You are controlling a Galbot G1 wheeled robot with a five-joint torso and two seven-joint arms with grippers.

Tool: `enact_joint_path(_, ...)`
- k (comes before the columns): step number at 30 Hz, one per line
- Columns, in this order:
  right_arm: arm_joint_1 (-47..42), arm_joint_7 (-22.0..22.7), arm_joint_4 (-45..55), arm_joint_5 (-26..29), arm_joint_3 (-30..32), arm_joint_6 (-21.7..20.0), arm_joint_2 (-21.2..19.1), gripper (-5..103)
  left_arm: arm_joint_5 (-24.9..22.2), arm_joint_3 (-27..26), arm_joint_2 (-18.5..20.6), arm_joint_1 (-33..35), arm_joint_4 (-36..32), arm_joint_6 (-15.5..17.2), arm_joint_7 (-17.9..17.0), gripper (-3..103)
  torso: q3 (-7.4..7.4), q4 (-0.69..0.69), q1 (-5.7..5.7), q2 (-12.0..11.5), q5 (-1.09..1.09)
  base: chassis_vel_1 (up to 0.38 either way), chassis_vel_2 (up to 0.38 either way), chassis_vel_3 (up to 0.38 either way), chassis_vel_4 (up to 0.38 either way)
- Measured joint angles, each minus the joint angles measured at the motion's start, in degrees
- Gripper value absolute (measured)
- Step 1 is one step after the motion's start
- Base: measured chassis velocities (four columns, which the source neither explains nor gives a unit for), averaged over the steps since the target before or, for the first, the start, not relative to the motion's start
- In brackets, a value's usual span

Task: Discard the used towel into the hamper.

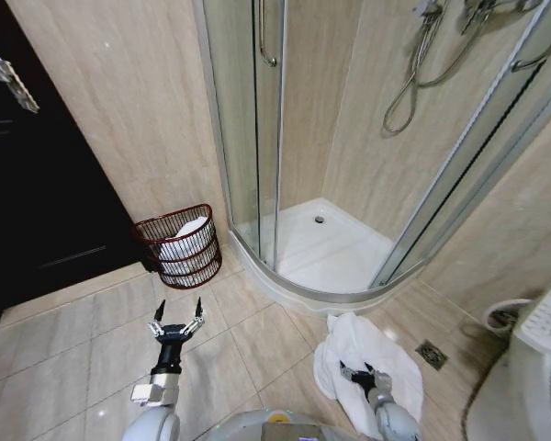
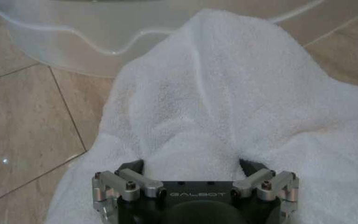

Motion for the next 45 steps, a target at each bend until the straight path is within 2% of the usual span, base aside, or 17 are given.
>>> enact_joint_path(6, 1.08, -0.17, -2.41, 1.16, 0.39, 0.14, -0.53, 100, 0.37, 0.04, -0.28, -0.02, -0.51, 0.15, 0.13, 100, 0.00, 0.01, 0.00, 0.01, 0.00, 0.000, 0.000, 0.000, 0.000)
enact_joint_path(7, 1.16, -0.20, -2.56, 1.34, 0.40, 0.14, -0.61, 103, 0.42, 0.03, -0.30, -0.02, -0.58, 0.20, 0.14, 100, 0.00, 0.00, 0.00, 0.01, 0.00, 0.000, 0.000, 0.000, 0.000)
enact_joint_path(11, 1.63, -0.25, -3.53, 1.96, 0.76, 0.40, -0.76, 96, 0.99, 0.06, -0.59, -0.14, -0.96, 0.50, 0.19, 100, 0.00, -0.01, 0.00, 0.01, -0.02, 0.000, 0.000, 0.000, 0.000)
enact_joint_path(13, 1.74, -0.19, -3.93, 2.15, 0.80, 0.66, -0.78, 86, 1.33, 0.24, -0.99, -0.22, -1.14, 0.76, 0.24, 100, 0.00, -0.02, 0.00, 0.01, -0.03, 0.000, 0.000, 0.000, 0.000)
enact_joint_path(14, 1.74, -0.19, -3.93, 2.15, 0.80, 0.66, -0.78, 86, 1.33, 0.24, -0.99, -0.22, -1.14, 0.76, 0.24, 100, 0.00, -0.02, 0.00, 0.01, -0.03, 0.000, 0.000, 0.000, 0.000)
enact_joint_path(18, 1.95, -0.14, -4.72, 2.28, 0.76, 1.45, -0.72, 65, 1.54, 0.36, -1.25, -0.22, -1.57, 1.01, 0.44, 100, 0.00, -0.03, 0.00, 0.01, -0.01, 0.000, 0.000, 0.000, 0.000)
enact_joint_path(26, 2.01, -0.10, -5.39, 2.53, 0.60, 2.96, -0.68, 49, 1.14, 0.25, -1.17, -0.11, -2.15, 0.94, 1.02, 100, 0.01, -0.01, 0.00, 0.00, 0.03, 0.000, 0.000, 0.000, 0.000)
enact_joint_path(29, 2.09, -0.10, -5.79, 2.83, 0.59, 3.66, -0.68, 38, 1.08, 0.24, -1.19, -0.03, -2.25, 0.81, 1.10, 100, 0.01, 0.00, 0.00, -0.01, 0.03, 0.000, 0.000, 0.000, 0.000)
enact_joint_path(30, 2.09, -0.10, -5.79, 2.83, 0.59, 3.66, -0.68, 38, 1.08, 0.24, -1.19, -0.03, -2.25, 0.81, 1.10, 100, 0.01, 0.00, 0.00, -0.01, 0.03, 0.000, 0.000, 0.000, 0.000)
enact_joint_path(34, 1.91, -0.41, -5.46, 4.01, 0.66, 4.40, -0.63, 25, -0.21, 0.61, -0.87, 0.22, -2.63, 0.39, 3.33, 100, 0.01, 0.00, 0.00, -0.02, 0.06, 0.000, 0.000, 0.000, 0.000)
enact_joint_path(36, 1.76, -0.42, -5.18, 4.64, 0.67, 4.72, -0.53, 25, -0.26, 0.67, -0.85, 0.16, -2.66, 0.39, 3.61, 100, 0.02, -0.01, 0.00, -0.02, 0.07, 0.000, 0.000, 0.000, 0.000)
enact_joint_path(38, 1.50, -0.42, -5.12, 6.77, 0.62, 7.52, -0.31, 20, -0.34, 0.76, -0.84, -0.12, -2.76, 0.44, 3.81, 100, 0.03, -0.01, 0.00, -0.03, 0.10, 0.000, 0.000, 0.000, 0.000)
enact_joint_path(39, 1.50, -0.42, -5.12, 6.77, 0.62, 7.52, -0.31, 20, -0.34, 0.76, -0.84, -0.12, -2.76, 0.44, 3.81, 100, 0.03, -0.01, 0.00, -0.03, 0.10, 0.000, 0.000, 0.000, 0.000)
enact_joint_path(42, 0.96, 0.44, -4.30, 9.61, 0.24, 13.01, -0.11, 20, -0.73, 0.74, -0.65, -0.21, -3.18, 0.57, 3.84, 100, 0.04, 0.00, 0.01, -0.04, 0.15, 0.000, 0.000, 0.000, 0.000)
enact_joint_path(45, -0.69, 2.08, -0.31, 11.21, 0.21, 16.01, 0.09, 20, -1.22, 0.67, -0.50, -0.22, -3.71, 0.63, 3.84, 100, 0.03, 0.01, 0.01, -0.04, 0.05, 0.000, 0.000, 0.000, 0.000)
